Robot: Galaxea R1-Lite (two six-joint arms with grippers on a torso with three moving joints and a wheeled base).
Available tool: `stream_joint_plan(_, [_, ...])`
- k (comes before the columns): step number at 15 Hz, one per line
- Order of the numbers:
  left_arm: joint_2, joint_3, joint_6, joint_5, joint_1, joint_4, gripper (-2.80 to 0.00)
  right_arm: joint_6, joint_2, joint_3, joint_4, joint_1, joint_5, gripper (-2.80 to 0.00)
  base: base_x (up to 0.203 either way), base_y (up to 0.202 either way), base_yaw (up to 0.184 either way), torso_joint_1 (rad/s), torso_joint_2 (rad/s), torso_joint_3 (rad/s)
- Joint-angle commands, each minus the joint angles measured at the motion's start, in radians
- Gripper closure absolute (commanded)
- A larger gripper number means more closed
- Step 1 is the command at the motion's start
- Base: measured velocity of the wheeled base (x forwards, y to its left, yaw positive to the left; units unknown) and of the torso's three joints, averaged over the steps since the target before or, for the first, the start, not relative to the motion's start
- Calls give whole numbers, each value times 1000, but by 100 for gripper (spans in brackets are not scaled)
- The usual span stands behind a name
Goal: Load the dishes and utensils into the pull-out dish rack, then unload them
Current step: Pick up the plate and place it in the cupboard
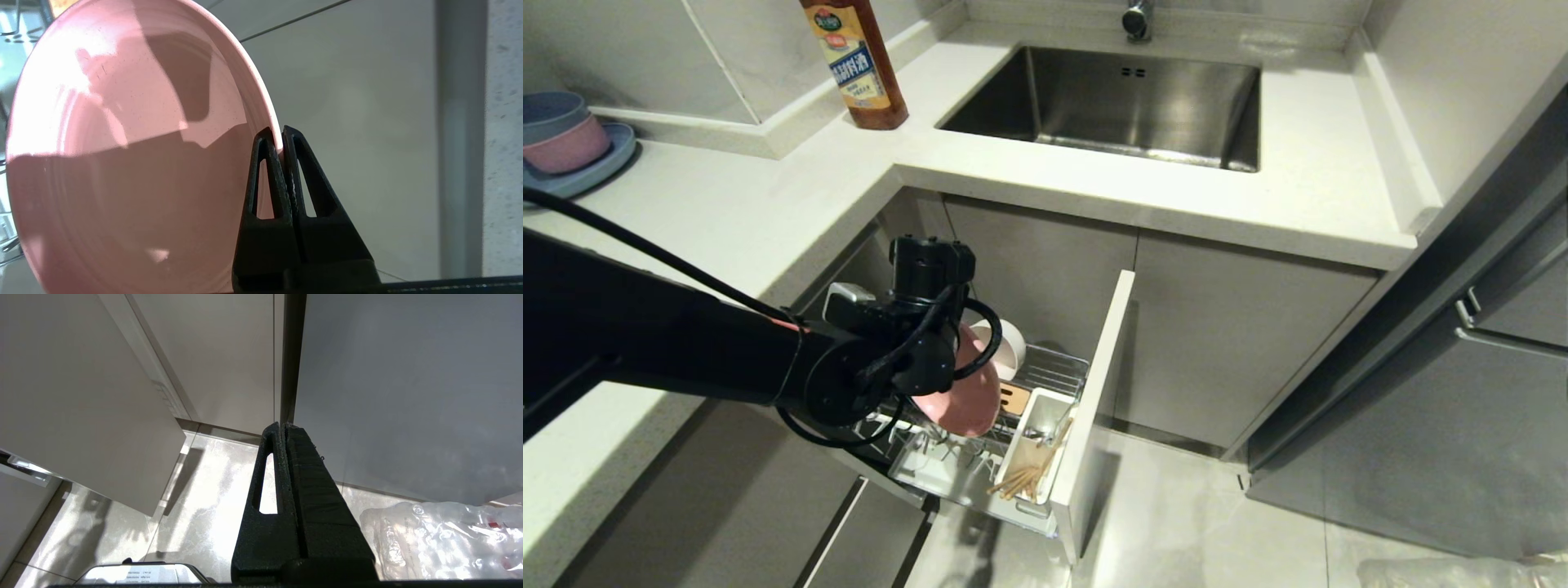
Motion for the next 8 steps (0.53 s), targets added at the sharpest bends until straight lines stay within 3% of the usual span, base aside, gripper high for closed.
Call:
stream_joint_plan(1, [0,-9,-7,5,0,-3,0,0,0,2,0,0,0,0,0,0,0,0,0,0])
stream_joint_plan(8, [18,-7,-27,2,4,-26,0,0,0,3,0,0,0,0,0,0,0,0,0,0])
